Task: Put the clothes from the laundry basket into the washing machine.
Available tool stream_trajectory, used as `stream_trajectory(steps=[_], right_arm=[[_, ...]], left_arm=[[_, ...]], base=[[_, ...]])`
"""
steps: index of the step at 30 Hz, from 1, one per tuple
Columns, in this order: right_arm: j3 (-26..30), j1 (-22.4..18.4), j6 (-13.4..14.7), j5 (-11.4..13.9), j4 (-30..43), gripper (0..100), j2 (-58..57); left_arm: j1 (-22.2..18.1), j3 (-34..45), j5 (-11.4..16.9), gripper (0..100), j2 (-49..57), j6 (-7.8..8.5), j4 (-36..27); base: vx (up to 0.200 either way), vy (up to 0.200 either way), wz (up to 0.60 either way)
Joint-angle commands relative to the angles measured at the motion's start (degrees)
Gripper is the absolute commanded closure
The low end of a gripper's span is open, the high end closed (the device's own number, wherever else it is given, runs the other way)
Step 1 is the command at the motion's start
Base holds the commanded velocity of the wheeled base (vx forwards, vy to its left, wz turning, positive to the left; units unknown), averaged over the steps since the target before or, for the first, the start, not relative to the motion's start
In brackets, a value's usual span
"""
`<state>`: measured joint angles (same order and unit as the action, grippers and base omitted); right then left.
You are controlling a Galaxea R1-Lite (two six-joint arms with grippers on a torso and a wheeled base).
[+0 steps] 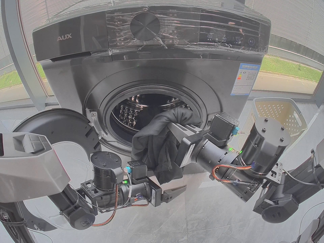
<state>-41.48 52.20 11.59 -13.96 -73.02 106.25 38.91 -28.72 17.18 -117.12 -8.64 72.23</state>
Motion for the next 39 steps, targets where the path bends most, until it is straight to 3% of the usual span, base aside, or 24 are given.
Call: stream_trajectory(steps=[1, 10, 18, 22, 27, 28, 39], right_arm=[[0.1, 0.0, 0.0, 0.0, 0.0, 100, 0.1], [0.2, -0.2, 0.0, -0.1, 0.0, 100, 0.2], [0.3, -1.4, 0.1, -0.3, 0.0, 100, 0.7], [0.2, -1.1, 0.1, -0.3, 0.0, 100, 0.7], [0.1, -0.9, 0.0, -0.2, -0.1, 100, 0.6], [0.1, -0.8, 0.0, -0.2, 0.0, 100, 0.5], [0.2, -0.3, -0.1, -0.2, -0.1, 100, 0.5]], left_arm=[[0.1, -0.9, -0.7, 100, -0.1, 0.03, 0.5], [0.2, -1.2, -2.2, 100, 0.6, 0.03, 1.5], [5.3, 4.5, -2.5, 100, 6.3, 0.03, 2.1], [5.4, 4.5, -2.6, 100, 5.0, 0.12, 2.0], [3.8, 2.2, -5.8, 100, 0.7, 0.38, 2.0], [3.5, 1.7, -6.4, 0, -0.3, 0.29, 2.2], [2.4, -4.5, -10.6, 0, -6.4, 0.29, 4.7]], base=[[0.0, 0.0, 0.0], [0.0, 0.0, 0.0], [0.0, 0.0, 0.0], [0.0, 0.0, 0.0], [0.0, 0.0, 0.0], [0.0, 0.0, 0.0], [0.0, 0.0, 0.0]])
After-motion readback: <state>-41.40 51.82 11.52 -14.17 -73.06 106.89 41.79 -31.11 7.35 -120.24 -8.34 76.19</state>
